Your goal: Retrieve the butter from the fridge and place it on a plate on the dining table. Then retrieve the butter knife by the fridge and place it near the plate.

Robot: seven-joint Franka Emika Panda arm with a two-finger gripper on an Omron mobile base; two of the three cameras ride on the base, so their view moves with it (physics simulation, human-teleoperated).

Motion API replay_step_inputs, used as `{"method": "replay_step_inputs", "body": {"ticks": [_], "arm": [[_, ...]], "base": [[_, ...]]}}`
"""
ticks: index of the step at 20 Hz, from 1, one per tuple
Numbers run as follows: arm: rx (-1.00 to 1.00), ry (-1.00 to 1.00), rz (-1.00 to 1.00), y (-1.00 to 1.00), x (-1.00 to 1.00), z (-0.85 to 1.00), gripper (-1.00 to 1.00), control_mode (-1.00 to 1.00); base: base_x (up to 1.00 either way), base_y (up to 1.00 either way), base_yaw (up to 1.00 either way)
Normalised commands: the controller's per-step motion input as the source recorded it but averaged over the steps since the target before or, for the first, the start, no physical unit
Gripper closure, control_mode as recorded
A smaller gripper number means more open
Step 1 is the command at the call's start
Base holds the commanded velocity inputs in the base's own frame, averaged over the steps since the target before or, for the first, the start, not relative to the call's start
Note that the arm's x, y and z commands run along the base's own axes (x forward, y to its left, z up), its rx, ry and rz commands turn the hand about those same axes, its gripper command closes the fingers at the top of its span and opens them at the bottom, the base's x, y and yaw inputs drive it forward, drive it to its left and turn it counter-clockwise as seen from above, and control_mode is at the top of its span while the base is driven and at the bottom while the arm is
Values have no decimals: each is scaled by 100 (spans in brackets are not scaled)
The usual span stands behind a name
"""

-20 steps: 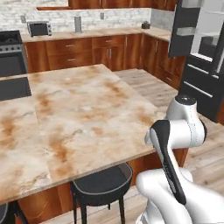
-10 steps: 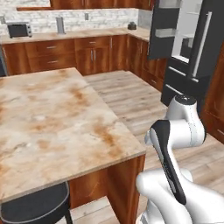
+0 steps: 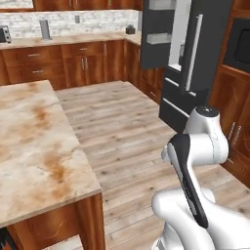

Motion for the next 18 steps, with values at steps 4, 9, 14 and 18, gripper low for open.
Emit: {"method": "replay_step_inputs", "body": {"ticks": [4, 9, 14, 18], "arm": [[0, 0, 0, 0, 0, 0, -100, 100], [0, 0, 0, 0, 0, 0, -100, 100], [0, 0, 0, 0, 0, 0, -100, 100], [0, 0, 0, 0, 0, 0, -100, 100]], "base": [[53, -46, 14], [73, -64, 18], [100, -6, 31], [100, 0, 25]]}}
